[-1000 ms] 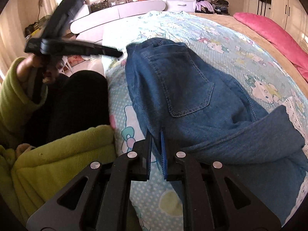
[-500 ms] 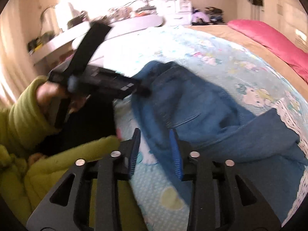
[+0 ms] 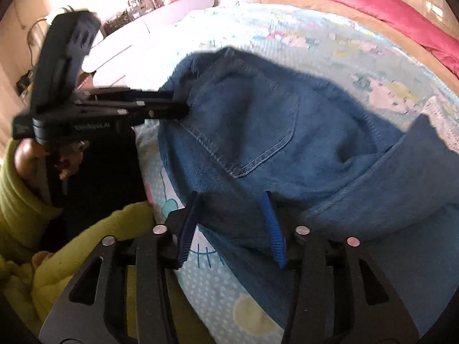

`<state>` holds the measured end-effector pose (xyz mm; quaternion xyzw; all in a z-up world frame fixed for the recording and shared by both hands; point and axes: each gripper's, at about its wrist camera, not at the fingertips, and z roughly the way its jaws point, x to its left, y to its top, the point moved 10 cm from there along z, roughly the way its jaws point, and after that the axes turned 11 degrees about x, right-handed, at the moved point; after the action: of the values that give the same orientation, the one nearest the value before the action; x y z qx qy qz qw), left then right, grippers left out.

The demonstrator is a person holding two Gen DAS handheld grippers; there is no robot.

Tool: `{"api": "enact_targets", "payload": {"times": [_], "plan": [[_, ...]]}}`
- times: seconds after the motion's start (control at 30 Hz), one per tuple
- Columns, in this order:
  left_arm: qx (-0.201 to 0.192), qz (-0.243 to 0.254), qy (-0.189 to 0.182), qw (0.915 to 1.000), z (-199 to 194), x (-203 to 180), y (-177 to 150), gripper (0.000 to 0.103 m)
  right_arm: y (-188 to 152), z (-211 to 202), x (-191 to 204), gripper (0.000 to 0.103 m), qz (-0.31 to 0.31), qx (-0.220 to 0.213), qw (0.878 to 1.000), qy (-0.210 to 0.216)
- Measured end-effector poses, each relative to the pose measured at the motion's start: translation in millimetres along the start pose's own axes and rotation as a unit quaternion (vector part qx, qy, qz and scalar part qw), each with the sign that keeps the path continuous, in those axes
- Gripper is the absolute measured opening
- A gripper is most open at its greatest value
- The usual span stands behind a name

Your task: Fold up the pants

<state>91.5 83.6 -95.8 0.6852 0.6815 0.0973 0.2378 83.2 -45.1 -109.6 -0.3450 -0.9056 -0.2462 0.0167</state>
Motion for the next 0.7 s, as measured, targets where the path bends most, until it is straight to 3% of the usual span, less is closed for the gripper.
{"api": "enact_targets", "payload": {"times": [0.13,0.2,0.27,0.4,0.47,0.7], "plan": [[-0.019,-0.011,-0.011,0.9997,-12.8,-1.1,0.9,0.042,3.4,-36.8,-20.3,0.049,0.022,-0.041,0.999,-0.024],[-0.032,-0.010,-0.010,0.9994,-24.6,-3.7,2.7,0.048,3.5,-52.1,-34.5,0.055,0.036,-0.057,0.997,-0.040],[-0.053,-0.008,0.009,0.9985,-42.4,-4.5,5.8,0.061,0.0,-65.0,-47.3,0.061,0.053,-0.070,0.995,-0.056],[-0.073,-0.005,0.006,0.9973,-63.0,-14.8,8.1,0.064,-4.1,-84.5,-80.2,0.068,0.089,-0.093,0.988,-0.083],[-0.074,0.006,0.000,0.9972,-65.8,-27.0,8.6,0.069,-1.7,-89.5,-91.6,0.072,0.101,-0.100,0.986,-0.092],[-0.046,0.055,-0.051,0.9961,-43.5,-84.5,7.8,0.070,14.2,-100.0,-132.2,0.078,0.138,-0.105,0.978,-0.118]]}}
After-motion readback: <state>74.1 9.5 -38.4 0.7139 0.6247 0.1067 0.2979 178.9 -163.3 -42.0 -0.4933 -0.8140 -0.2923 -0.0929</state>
